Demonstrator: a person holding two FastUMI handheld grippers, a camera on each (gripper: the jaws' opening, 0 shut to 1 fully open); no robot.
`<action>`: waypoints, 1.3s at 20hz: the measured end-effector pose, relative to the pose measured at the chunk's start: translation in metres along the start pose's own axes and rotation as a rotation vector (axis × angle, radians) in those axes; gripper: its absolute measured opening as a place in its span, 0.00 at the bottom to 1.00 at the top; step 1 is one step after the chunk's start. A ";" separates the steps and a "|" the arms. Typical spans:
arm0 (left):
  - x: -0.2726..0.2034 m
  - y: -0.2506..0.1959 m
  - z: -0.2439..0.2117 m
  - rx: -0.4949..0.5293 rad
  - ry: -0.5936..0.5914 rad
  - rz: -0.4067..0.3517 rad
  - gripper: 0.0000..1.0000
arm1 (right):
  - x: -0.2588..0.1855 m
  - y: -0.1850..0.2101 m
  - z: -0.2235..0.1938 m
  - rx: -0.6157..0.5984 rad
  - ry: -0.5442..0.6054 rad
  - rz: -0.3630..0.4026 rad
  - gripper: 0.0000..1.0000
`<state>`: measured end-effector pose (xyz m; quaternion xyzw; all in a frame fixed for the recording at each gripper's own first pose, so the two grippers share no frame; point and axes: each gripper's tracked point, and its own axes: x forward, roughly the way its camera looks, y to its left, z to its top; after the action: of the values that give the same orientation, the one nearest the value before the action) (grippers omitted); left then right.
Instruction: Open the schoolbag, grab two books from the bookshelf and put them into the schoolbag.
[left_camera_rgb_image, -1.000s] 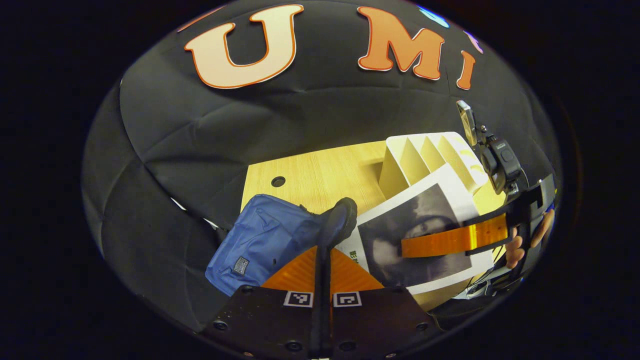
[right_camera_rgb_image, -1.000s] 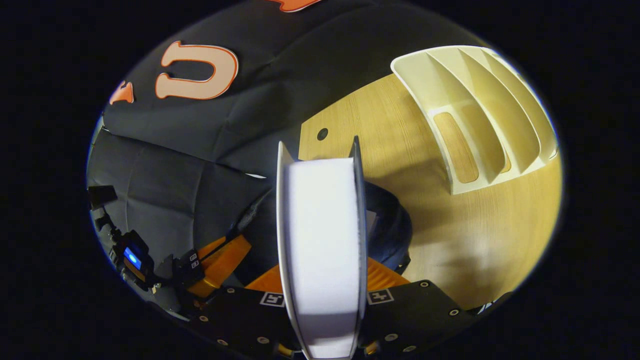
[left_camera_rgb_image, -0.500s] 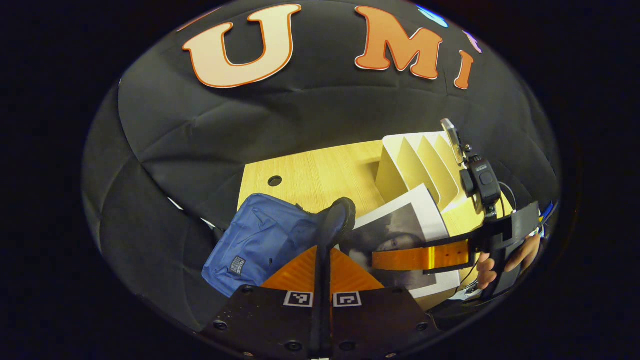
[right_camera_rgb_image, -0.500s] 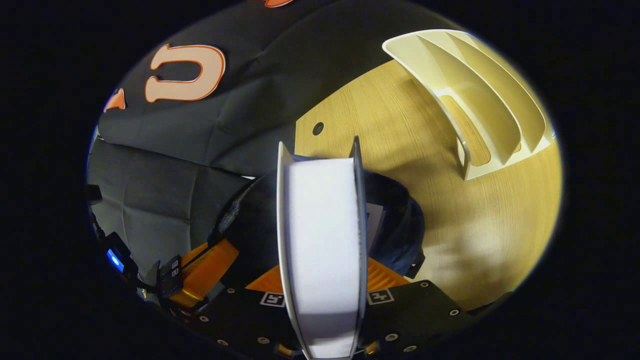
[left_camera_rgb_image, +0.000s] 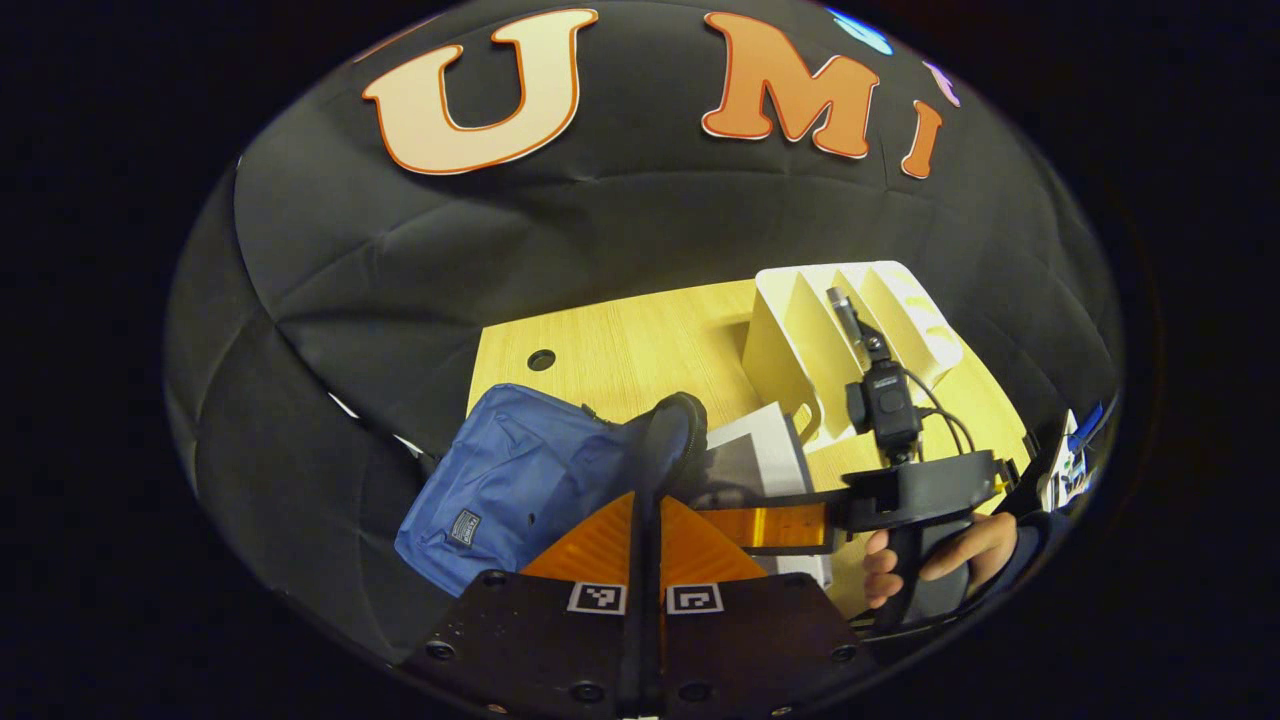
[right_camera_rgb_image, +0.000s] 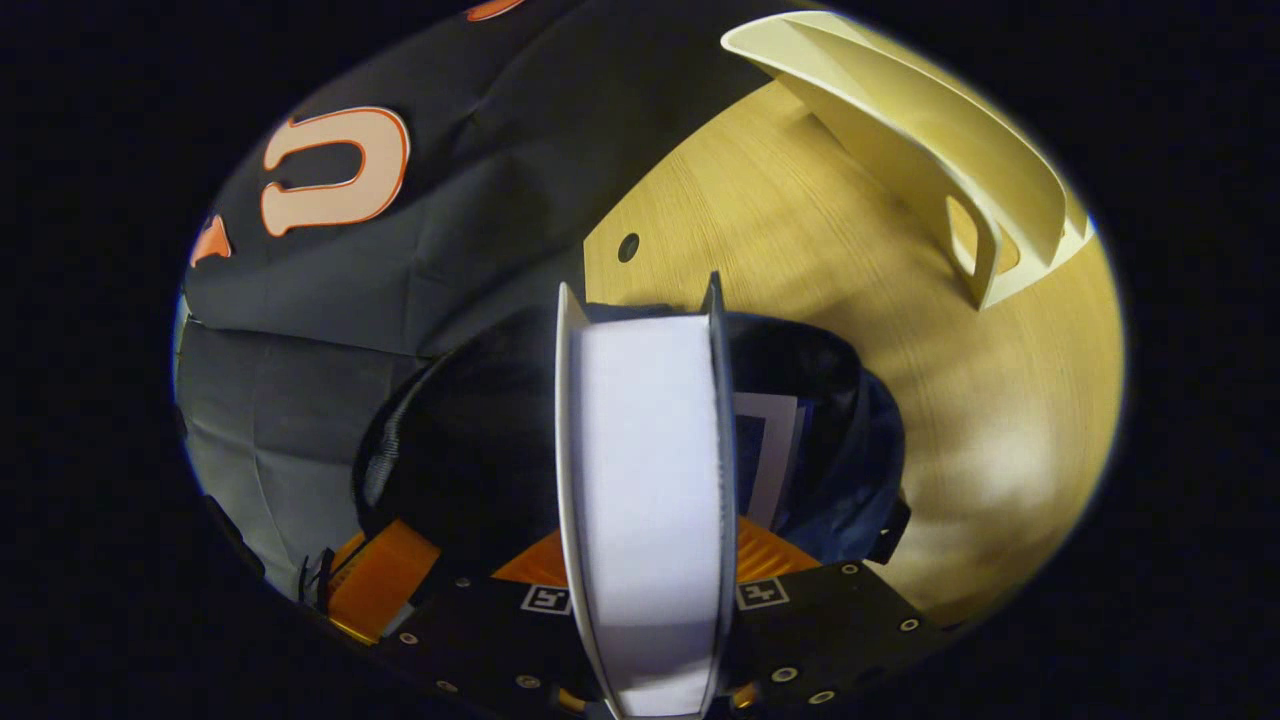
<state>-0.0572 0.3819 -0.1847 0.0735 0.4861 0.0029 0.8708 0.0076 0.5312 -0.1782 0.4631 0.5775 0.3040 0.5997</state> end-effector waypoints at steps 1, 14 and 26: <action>0.000 -0.001 0.000 0.002 -0.002 -0.002 0.01 | 0.004 0.002 0.000 0.012 0.000 0.009 0.41; -0.004 -0.022 0.000 0.066 0.018 -0.023 0.00 | 0.062 0.014 -0.006 0.089 -0.024 0.106 0.51; -0.002 -0.004 0.005 0.041 0.001 0.024 0.01 | 0.090 -0.008 -0.020 0.158 0.112 -0.046 0.62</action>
<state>-0.0542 0.3771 -0.1808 0.0974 0.4857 0.0034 0.8687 -0.0002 0.6132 -0.2205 0.4780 0.6428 0.2691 0.5347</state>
